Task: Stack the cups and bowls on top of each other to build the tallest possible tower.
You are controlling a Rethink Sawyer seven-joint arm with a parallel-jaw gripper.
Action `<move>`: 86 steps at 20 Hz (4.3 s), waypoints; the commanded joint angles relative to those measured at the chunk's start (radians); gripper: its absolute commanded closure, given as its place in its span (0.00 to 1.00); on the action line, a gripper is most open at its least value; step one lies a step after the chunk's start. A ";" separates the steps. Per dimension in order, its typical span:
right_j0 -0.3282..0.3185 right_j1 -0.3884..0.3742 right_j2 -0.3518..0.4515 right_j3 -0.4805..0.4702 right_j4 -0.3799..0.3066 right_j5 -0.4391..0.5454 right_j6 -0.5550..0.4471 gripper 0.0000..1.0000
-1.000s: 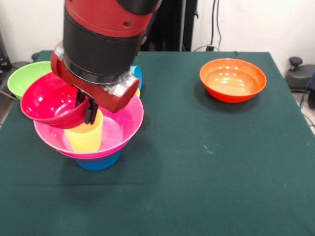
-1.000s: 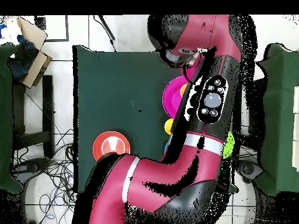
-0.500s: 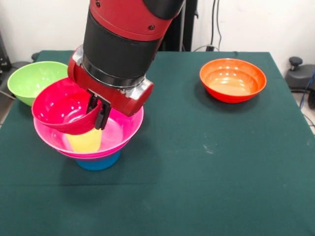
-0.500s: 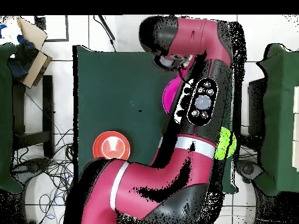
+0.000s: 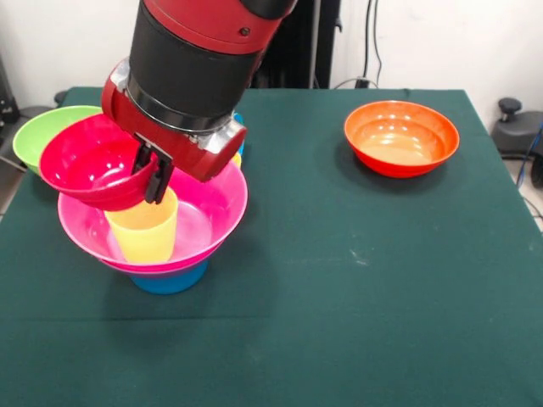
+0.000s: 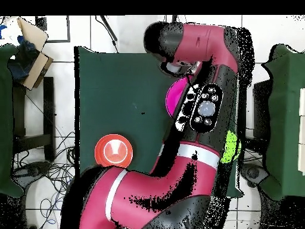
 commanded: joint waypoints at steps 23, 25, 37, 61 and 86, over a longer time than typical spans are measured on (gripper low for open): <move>0.067 -0.049 0.052 0.377 0.033 -0.271 0.242 1.00; 0.075 -0.053 0.042 0.387 0.025 -0.275 0.246 1.00; 0.082 -0.021 0.016 0.391 0.005 -0.344 0.266 1.00; 0.102 0.008 0.017 0.439 0.039 -0.439 0.280 1.00; 0.138 0.017 -0.049 0.562 0.040 -0.594 0.263 0.00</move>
